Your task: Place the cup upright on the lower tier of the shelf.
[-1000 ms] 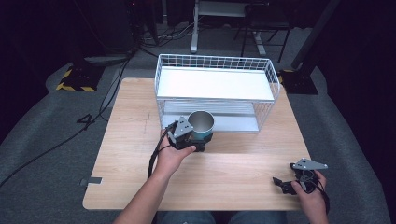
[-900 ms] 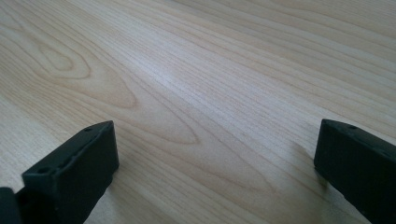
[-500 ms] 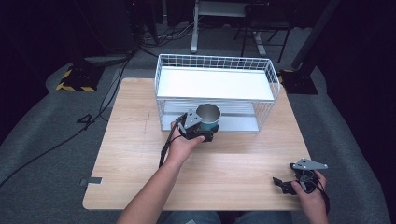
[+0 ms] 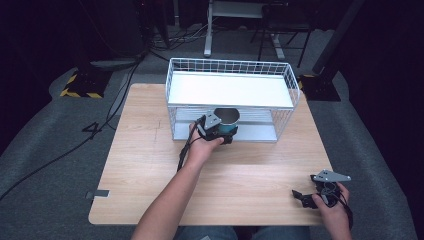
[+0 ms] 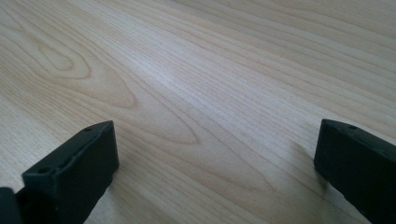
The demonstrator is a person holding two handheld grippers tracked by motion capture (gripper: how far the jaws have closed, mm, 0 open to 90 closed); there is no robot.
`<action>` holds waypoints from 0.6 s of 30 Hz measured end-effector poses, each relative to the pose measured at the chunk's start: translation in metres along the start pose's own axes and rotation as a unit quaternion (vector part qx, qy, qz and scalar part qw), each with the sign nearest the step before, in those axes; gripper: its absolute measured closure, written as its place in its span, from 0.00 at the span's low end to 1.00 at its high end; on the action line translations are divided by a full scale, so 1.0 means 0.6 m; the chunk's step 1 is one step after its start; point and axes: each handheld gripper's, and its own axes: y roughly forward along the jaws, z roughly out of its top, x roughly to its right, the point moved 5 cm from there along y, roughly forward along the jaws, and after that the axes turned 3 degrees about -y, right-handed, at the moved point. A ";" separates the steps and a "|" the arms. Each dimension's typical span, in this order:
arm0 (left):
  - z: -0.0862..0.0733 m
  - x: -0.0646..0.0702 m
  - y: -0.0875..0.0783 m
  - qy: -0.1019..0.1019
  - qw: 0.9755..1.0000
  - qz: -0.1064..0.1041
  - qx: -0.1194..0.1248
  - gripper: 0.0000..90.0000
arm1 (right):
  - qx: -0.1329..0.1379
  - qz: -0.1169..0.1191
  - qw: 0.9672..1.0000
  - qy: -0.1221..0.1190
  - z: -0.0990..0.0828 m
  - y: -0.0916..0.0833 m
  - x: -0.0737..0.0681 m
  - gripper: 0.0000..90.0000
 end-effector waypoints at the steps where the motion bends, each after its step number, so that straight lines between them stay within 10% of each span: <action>1: 0.000 -0.002 0.004 -0.001 1.000 0.001 -0.002 0.20 | 0.000 0.000 1.000 0.000 0.000 0.000 0.000 0.00; 18: -0.005 -0.021 0.046 -0.007 1.000 0.025 -0.010 0.20 | 0.000 -0.001 1.000 0.000 0.000 0.000 0.000 0.00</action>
